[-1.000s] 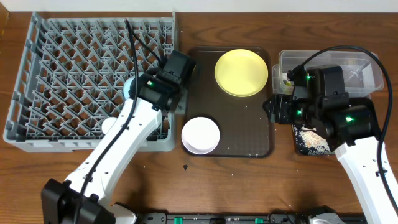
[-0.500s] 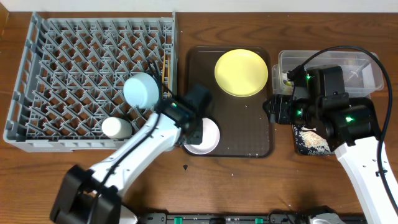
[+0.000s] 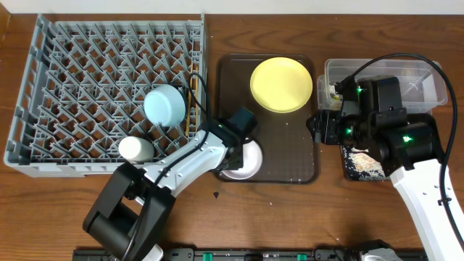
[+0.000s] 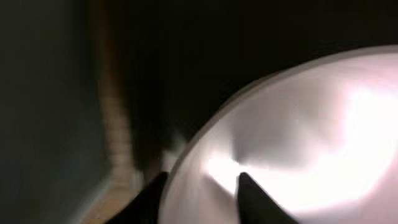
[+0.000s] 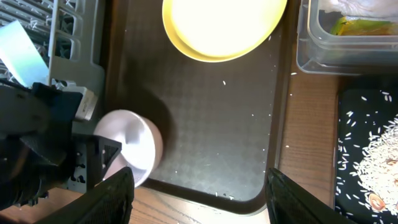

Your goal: Sort waste into correct bins and load items into the dishwasher

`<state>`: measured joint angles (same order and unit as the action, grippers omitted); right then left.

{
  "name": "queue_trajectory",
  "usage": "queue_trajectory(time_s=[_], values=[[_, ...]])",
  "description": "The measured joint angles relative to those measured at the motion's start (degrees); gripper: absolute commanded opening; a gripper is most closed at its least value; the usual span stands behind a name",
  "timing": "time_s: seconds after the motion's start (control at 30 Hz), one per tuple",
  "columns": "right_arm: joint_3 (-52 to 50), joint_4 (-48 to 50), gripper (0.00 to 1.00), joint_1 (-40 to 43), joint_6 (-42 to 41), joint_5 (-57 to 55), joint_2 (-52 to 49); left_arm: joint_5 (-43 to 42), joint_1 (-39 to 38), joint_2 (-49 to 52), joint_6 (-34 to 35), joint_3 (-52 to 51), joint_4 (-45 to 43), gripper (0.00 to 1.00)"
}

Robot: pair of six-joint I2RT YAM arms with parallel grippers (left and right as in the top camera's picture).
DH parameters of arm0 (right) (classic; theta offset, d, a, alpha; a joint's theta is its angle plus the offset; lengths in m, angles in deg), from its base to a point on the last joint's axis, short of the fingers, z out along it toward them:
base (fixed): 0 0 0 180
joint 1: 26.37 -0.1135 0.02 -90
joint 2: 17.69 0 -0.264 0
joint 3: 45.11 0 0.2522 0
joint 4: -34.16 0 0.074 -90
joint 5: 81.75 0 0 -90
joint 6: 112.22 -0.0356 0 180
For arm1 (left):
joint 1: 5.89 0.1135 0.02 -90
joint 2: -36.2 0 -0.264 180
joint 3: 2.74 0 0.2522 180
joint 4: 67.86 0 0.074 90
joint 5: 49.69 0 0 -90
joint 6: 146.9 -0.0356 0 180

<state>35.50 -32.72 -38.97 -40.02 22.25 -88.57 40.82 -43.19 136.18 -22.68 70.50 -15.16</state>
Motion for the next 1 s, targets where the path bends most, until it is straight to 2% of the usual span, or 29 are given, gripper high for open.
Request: queue_trajectory(time_s=[0.17,0.2,0.23,0.3,0.53,0.67,0.83,1.0], values=[[0.0,0.0,0.66,0.0,0.0,0.0,0.0,-4.8,0.0,0.0,-0.9,0.1,-3.9,0.21],[0.0,0.0,0.66,0.0,0.0,0.0,0.0,-5.2,0.0,0.0,-1.1,0.1,-4.5,0.19],[0.0,0.0,0.66,0.0,0.0,0.0,0.0,-5.7,0.0,0.0,-1.4,0.1,-5.0,0.12],[0.0,0.0,0.65,0.0,0.0,0.0,0.0,-6.2,0.0,0.0,-2.3,0.1,-6.0,0.08],[0.0,0.0,0.66,0.0,0.0,0.0,0.0,-6.6,0.0,0.0,-4.3,0.1,-6.1,0.08],[0.0,-0.1,0.65,0.0,0.0,0.0,0.0,-5.9,0.7,-1.6,-4.6,0.9,-1.6,0.07],[0.0,-0.2,0.66,0.0,0.0,0.0,0.0,3.1,3.8,-11.3,-6.1,5.8,5.6,0.08],[0.0,-0.1,0.66,0.0,0.0,0.0,0.0,20.6,6.9,-23.9,-9.0,9.7,7.4,0.07]])
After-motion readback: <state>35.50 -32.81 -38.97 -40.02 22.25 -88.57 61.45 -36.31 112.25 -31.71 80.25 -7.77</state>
